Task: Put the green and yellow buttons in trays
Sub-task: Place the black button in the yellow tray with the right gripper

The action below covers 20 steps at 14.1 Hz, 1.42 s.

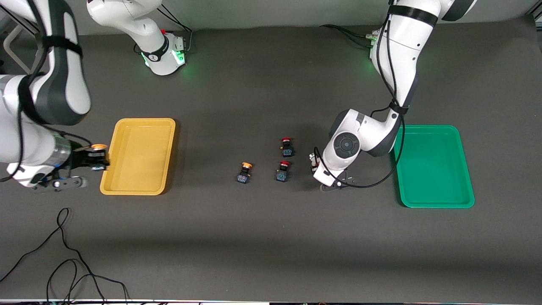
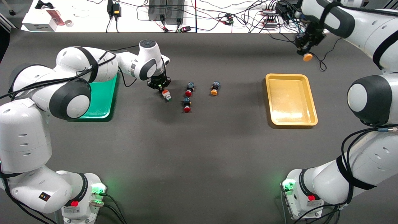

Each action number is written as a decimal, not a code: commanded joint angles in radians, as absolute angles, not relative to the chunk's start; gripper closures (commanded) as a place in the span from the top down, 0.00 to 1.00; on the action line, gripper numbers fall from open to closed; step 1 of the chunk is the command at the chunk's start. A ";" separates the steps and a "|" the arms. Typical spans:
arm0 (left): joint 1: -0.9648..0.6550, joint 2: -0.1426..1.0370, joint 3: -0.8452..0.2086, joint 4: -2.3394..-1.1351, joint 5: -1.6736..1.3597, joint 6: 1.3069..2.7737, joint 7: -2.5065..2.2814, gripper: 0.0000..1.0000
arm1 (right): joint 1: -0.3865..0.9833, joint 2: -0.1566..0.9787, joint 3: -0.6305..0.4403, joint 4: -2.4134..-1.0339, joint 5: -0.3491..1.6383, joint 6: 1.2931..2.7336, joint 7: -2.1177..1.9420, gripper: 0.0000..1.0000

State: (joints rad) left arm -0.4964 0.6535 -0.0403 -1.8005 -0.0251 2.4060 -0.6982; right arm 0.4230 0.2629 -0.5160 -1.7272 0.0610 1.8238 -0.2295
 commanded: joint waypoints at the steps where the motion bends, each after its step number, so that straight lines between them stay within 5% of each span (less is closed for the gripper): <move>1: -0.503 0.623 -0.023 -1.832 0.009 2.393 -0.689 0.00 | 0.439 0.236 -0.560 -1.940 0.078 2.039 -0.288 0.39; 3: -0.502 0.632 -0.021 -1.822 0.008 2.391 -0.696 0.00 | 0.434 0.242 -0.565 -2.075 0.084 2.190 -0.288 0.39; 4: -0.488 0.637 -0.021 -1.818 -0.001 2.399 -0.701 0.50 | 0.428 0.253 -0.565 -2.126 0.101 2.262 -0.288 0.39; 5: -0.474 0.637 -0.023 -1.816 -0.003 2.410 -0.700 0.73 | 0.425 0.283 -0.565 -2.167 0.118 2.325 -0.288 0.39; 11: -0.463 0.640 -0.025 -1.763 -0.130 2.431 -0.785 0.70 | 0.422 0.405 -0.565 -2.203 0.204 2.437 -0.320 0.40; 12: -0.465 0.649 -0.025 -1.750 -0.124 2.447 -0.832 0.69 | 0.420 0.410 -0.565 -2.203 0.219 2.437 -0.322 0.63; 13: -0.466 0.661 -0.023 -1.743 -0.118 2.462 -0.842 0.69 | 0.423 0.417 -0.563 -2.197 0.238 2.427 -0.321 0.99; 20: -0.459 0.680 0.012 -1.723 -0.066 2.517 -0.972 0.69 | 0.436 0.307 -0.569 -2.030 0.229 2.127 -0.302 1.00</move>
